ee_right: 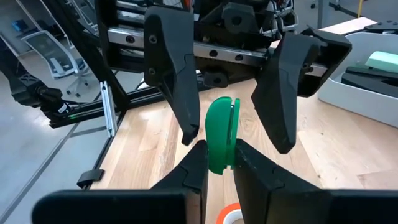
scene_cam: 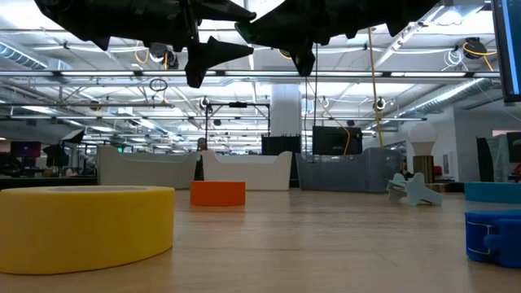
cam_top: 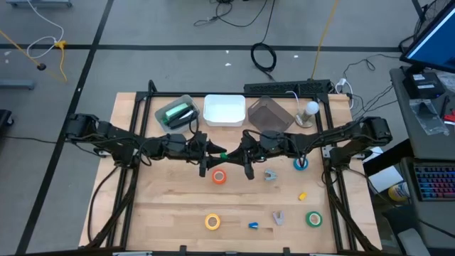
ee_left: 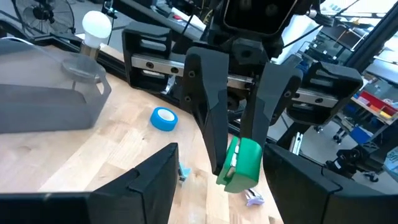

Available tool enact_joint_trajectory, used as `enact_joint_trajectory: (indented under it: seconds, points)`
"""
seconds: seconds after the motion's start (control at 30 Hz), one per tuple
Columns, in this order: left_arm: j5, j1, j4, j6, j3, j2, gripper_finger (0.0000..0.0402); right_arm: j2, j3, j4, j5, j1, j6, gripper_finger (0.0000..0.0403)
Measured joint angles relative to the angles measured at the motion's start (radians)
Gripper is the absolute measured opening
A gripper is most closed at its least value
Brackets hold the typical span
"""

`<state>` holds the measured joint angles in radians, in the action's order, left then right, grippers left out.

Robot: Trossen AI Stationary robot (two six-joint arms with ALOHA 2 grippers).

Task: Pick and place Stapler, Stapler remover, tape
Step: Put the green stapler into the gray bin

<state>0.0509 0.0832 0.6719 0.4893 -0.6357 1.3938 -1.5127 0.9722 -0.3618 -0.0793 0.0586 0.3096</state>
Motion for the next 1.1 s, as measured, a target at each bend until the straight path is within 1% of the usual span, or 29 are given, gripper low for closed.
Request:
enact_joint_trajectory:
  seconds: [0.13,0.2,0.57,0.7,0.83,0.97,1.1]
  points:
    - [0.000,0.000,0.014,0.004,0.000,-0.001,0.0230,0.000,0.000,0.000,0.000,0.000,0.004,0.0045]
    - [-0.007,0.000,0.012,0.009,0.000,-0.001,0.0220,0.000,0.000,0.000,-0.001,0.000,0.012,0.0045]
    - [-0.089,-0.030,0.013,0.025,0.000,-0.001,0.0104,0.000,0.000,0.004,0.002,0.002,0.022,0.0045]
    - [-0.123,-0.039,0.013,0.019,0.000,-0.001,0.0070,0.000,0.000,0.005,-0.002,0.002,0.027,0.0045]
    - [-0.133,-0.041,0.014,0.019,0.000,-0.001,0.0068,0.000,0.000,0.003,-0.003,0.002,0.025,0.0052]
    - [-0.131,-0.044,0.014,0.029,0.000,-0.001,0.0073,0.000,0.000,0.003,-0.001,0.002,0.015,0.0073]
    - [-0.134,-0.050,0.013,0.029,0.000,-0.001,0.0066,0.000,0.000,0.003,0.000,0.002,0.015,0.0097]
